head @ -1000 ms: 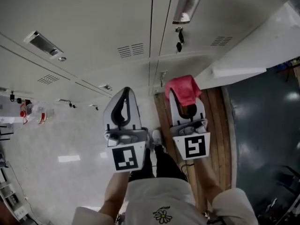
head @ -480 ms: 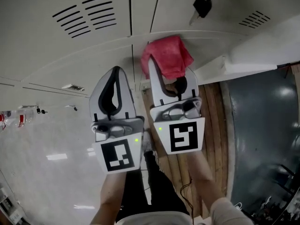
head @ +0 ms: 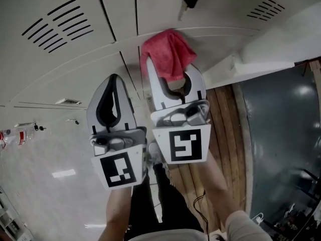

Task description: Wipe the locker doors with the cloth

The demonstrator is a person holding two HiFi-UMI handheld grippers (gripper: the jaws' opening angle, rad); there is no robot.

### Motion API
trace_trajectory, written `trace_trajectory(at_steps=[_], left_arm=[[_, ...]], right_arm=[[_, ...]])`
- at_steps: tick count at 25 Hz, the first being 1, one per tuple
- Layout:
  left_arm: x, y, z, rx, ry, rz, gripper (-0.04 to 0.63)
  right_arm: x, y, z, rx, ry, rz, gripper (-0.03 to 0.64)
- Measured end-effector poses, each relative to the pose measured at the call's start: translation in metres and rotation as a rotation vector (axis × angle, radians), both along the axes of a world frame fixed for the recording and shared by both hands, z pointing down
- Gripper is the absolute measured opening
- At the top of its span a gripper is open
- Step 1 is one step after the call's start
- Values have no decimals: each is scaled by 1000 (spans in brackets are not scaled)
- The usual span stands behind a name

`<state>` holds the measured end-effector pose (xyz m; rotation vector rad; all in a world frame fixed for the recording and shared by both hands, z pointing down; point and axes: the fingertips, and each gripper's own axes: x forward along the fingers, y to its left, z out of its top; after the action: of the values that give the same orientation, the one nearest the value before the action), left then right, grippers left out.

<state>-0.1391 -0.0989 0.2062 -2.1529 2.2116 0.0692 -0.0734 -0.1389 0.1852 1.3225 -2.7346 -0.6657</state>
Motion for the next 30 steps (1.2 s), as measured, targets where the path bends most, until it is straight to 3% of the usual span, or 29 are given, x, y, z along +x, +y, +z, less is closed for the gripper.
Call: trace_trajectory(at_steps=[9, 17, 23, 30], left_arm=[[53, -22, 16, -24, -20, 93, 17], [86, -35, 28, -52, -13, 167, 17], [95, -39, 31, -50, -6, 181, 17], [85, -38, 42, -49, 1, 153, 17]], right_arm=[[96, -45, 7, 36, 53, 198, 41], [175, -83, 2, 63, 42, 378, 40], [205, -95, 3, 56, 52, 457, 38], [212, -99, 3, 55, 75, 463, 38]])
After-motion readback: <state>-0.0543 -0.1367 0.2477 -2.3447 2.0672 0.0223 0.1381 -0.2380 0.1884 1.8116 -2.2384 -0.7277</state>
